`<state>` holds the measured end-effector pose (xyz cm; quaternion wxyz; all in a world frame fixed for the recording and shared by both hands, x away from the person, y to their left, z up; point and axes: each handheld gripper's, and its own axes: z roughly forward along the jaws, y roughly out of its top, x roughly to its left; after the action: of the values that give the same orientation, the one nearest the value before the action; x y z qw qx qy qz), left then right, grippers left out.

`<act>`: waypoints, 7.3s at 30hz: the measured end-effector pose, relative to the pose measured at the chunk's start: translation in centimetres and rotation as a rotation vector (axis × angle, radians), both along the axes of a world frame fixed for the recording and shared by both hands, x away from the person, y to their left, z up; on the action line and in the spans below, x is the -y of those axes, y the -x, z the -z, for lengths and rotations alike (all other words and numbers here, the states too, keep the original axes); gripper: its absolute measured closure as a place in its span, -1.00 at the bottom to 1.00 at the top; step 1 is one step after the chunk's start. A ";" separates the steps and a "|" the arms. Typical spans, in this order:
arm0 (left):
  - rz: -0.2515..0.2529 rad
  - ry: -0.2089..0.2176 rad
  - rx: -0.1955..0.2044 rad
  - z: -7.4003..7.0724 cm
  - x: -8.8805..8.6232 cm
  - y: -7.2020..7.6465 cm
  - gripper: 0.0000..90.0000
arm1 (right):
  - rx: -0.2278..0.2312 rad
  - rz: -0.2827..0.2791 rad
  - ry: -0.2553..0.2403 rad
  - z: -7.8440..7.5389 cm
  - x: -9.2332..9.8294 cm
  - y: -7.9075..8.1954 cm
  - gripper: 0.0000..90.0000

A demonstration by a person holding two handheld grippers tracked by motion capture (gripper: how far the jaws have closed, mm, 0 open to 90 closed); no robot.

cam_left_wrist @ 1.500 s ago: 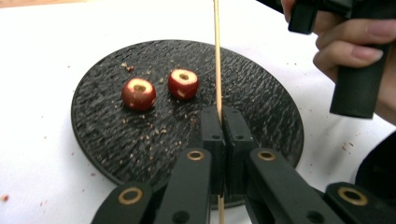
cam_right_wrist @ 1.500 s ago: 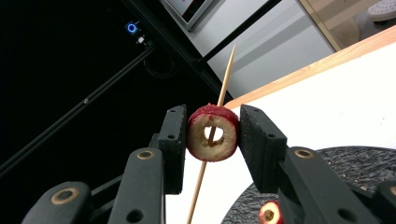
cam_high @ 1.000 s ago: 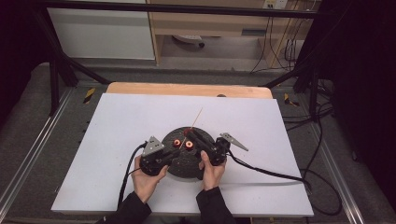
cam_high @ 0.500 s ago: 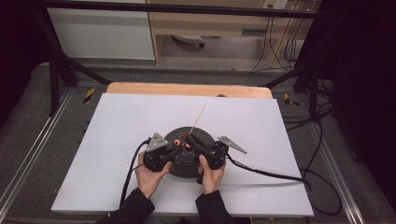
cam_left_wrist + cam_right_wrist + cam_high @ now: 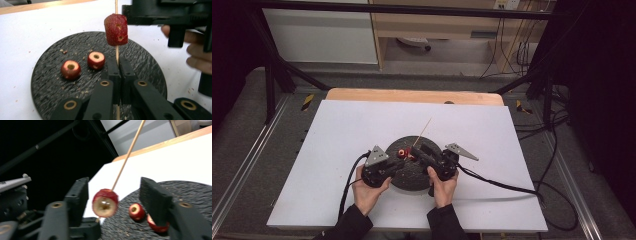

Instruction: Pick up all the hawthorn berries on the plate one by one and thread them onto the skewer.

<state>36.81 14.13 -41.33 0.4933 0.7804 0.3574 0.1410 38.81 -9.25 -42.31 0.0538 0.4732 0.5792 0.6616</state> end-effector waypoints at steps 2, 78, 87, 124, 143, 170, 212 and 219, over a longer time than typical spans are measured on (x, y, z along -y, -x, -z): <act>0.001 -0.011 -0.007 0.1 -0.5 0.1 0.97 | -0.006 -0.010 0.027 -0.2 0.3 0.0 -0.35; 0.034 -0.133 -0.068 2.3 -9.3 3.3 0.96 | -0.348 -0.413 0.934 -1.5 -5.1 -9.5 0.13; 0.037 -0.138 -0.072 2.4 -9.2 3.2 0.96 | -0.397 -0.428 0.927 -1.3 -5.1 -9.9 0.31; 0.040 -0.137 -0.063 2.3 -9.0 3.3 0.96 | -0.403 -0.399 0.865 -2.9 -4.3 -8.9 0.37; 0.043 -0.133 -0.049 2.1 -8.4 3.4 0.96 | -0.278 -0.302 0.598 -3.4 -0.3 -5.7 0.37; 0.046 -0.075 -0.030 1.6 -7.2 3.8 0.96 | -0.077 -0.114 0.139 -3.0 2.0 -2.1 0.38; 0.030 -0.012 0.029 1.0 -4.2 4.3 0.96 | 0.029 0.053 -0.190 -3.9 2.3 -3.0 0.38; 0.025 0.002 0.031 1.1 -3.9 4.2 0.96 | 0.046 0.066 -0.213 -3.6 2.1 -3.1 0.38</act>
<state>32.58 18.06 -42.44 0.5015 0.7819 0.3401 0.1466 41.90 -11.31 -38.67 0.0382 0.4797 0.4882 0.7280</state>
